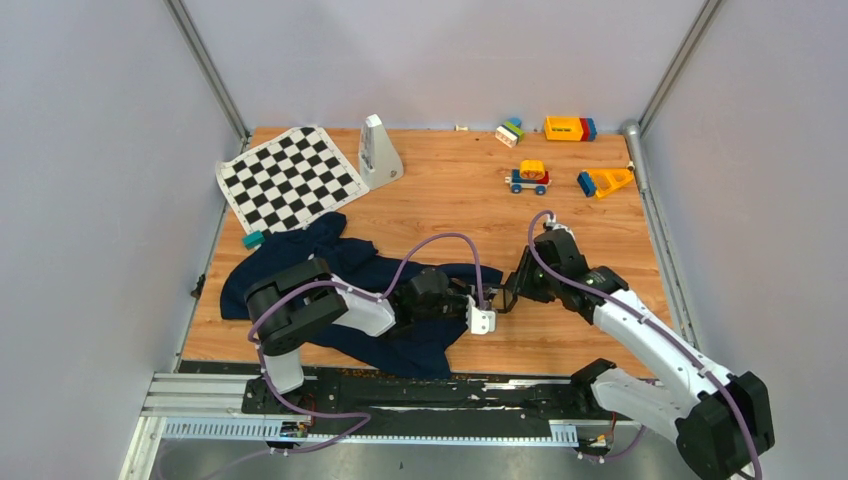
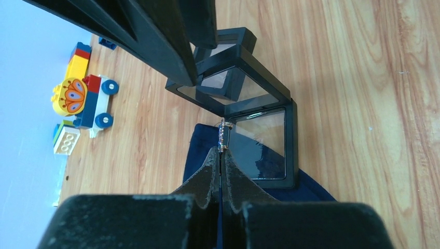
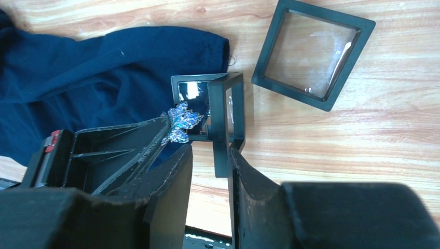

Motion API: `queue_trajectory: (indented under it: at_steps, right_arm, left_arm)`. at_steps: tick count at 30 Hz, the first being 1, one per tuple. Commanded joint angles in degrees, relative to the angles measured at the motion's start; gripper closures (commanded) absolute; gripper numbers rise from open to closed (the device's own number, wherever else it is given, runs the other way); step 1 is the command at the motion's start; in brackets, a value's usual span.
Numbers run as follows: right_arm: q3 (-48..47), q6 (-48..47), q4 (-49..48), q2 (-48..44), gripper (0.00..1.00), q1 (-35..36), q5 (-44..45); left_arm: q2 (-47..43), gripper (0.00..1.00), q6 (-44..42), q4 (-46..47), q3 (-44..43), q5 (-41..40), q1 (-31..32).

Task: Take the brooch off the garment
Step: Place the brooch in the brooch box.

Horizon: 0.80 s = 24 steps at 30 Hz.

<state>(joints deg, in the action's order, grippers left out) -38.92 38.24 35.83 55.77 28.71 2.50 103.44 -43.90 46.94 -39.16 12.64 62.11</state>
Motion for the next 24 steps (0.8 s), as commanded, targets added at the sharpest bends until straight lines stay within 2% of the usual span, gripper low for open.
queue_trajectory:
  at_steps: [1, 5, 14, 24]
  right_arm:
    - [0.09, -0.25, -0.85, 2.35, 0.69, -0.19, 0.39]
    - [-0.06, -0.48, -0.93, 3.45, 0.72, -0.23, 0.07]
    - [-0.02, -1.06, -1.27, 3.66, 0.94, -0.19, -1.43]
    - [-0.11, -1.41, -1.53, 4.11, 0.99, -0.23, -1.54]
  left_arm:
    - [0.52, 1.0, -0.19, 2.55, -1.76, -0.62, 0.09]
    - [1.11, 1.0, 0.08, 2.54, -2.01, 0.21, 0.07]
    - [3.41, 1.0, -0.14, 2.63, -3.63, -0.18, 0.17]
    - [4.59, 1.0, -0.95, 2.25, -4.01, -2.11, 0.14]
